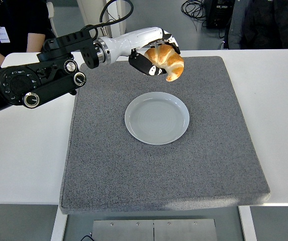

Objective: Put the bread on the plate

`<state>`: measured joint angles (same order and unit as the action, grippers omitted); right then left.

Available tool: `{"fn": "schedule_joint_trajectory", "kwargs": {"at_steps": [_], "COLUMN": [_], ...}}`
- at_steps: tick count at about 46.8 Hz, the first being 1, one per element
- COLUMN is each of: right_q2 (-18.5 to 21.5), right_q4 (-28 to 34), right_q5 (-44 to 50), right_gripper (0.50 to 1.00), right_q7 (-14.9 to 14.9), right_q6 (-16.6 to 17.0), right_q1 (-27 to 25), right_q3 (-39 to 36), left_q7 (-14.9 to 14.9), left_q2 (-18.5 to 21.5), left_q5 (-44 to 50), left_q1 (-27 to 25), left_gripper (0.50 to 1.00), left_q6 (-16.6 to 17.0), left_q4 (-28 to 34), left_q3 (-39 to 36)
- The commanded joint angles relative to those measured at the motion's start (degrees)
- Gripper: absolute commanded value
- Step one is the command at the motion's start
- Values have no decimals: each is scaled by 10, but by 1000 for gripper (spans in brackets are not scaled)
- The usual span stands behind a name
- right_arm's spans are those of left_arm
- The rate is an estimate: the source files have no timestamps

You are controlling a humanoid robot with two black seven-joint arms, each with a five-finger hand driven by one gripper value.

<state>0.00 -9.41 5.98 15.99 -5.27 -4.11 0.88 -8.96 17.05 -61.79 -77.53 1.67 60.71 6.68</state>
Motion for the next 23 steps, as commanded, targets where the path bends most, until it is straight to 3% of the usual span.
{"fn": "schedule_joint_trajectory", "kwargs": {"at_steps": [1, 16, 23], "right_q2": [0, 0, 0], "right_q4": [0, 0, 0], "right_q5": [0, 0, 0], "right_gripper": [1000, 1000, 1000], "right_q7": [0, 0, 0], "right_q6": [0, 0, 0], "right_q1": [0, 0, 0], "right_q3": [0, 0, 0], "left_q7": [0, -1, -1], "left_q2": [-7, -16, -18], "left_q5": [-1, -11, -11], "left_q1": [-2, 33, 43], "left_gripper": [500, 500, 500], "left_q6": [0, 0, 3], "left_q4": [-1, -1, -1], "left_q3": [-1, -3, -39]}}
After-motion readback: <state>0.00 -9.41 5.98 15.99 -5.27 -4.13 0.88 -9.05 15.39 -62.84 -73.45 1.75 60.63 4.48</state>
